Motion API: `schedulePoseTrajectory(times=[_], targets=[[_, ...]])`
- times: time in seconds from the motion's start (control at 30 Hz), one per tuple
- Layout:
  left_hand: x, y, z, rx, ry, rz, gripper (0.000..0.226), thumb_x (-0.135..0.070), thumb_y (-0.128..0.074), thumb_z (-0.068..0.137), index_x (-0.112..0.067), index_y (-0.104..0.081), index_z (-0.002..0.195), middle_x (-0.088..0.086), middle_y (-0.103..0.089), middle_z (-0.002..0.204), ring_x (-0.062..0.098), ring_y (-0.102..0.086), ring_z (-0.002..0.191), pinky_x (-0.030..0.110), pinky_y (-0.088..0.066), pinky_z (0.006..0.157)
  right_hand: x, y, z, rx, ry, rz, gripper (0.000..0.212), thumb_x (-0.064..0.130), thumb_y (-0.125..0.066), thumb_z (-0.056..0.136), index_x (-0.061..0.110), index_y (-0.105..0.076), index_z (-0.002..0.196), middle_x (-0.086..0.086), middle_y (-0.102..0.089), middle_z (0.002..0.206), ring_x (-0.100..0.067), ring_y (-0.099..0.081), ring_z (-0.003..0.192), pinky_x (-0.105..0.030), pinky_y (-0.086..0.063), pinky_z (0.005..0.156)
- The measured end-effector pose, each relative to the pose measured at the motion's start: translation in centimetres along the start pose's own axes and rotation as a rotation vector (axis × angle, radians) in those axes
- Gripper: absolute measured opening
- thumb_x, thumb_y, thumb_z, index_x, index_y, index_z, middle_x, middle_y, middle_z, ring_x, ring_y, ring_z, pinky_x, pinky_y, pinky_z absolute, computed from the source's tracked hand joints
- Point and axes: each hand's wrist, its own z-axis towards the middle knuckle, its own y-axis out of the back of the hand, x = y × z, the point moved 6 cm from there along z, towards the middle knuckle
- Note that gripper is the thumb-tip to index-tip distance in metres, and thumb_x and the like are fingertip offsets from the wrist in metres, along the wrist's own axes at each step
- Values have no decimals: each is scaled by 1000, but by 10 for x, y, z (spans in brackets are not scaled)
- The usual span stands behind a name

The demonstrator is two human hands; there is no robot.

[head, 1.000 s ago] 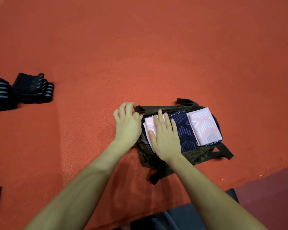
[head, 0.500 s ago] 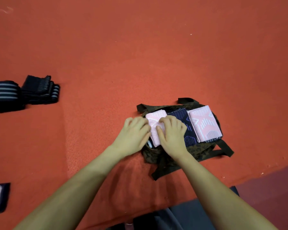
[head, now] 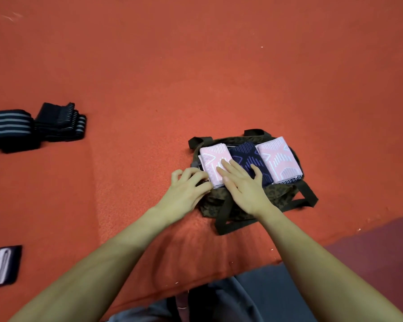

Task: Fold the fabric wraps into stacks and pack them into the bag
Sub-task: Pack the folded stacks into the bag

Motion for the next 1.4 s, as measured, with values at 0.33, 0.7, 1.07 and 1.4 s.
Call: schedulePoseTrajectory(times=[0.33,0.7,1.07,1.4], targets=[[4,23,16,40,59,64,26,-31,-43,92,-17,-64,92,1,-57,102,21,-46,101,36,-27,80,14,23,7,-39,-56,-86,70,54,-5,90,30,-63,121,18,-50,136,-3,-32,128,-36,4,106],[82,71,-54,211,411,204,43,-37,-39,86,-15,-68,110,7,-65,109,27,-61,96,36,-38,81,125,-4,48,-208,128,-77,50,41,-28,88,19,-66,111,5,-63,111,-23,-54,105,-34,-19,86],[203,144,-235,228,688,181,46,-35,-38,84,-10,-67,108,8,-65,107,28,-62,96,40,-48,80,313,-138,79,32,294,-116,51,43,-27,91,19,-63,117,3,-63,110,-22,-53,106,-35,-20,90],[293,162,-419,370,986,124,62,-32,-27,75,-4,-63,116,15,-60,122,36,-56,110,49,-43,88,453,-286,88,408,360,-226,46,50,-38,97,19,-54,125,-1,-52,122,-22,-40,117,-39,-17,98]])
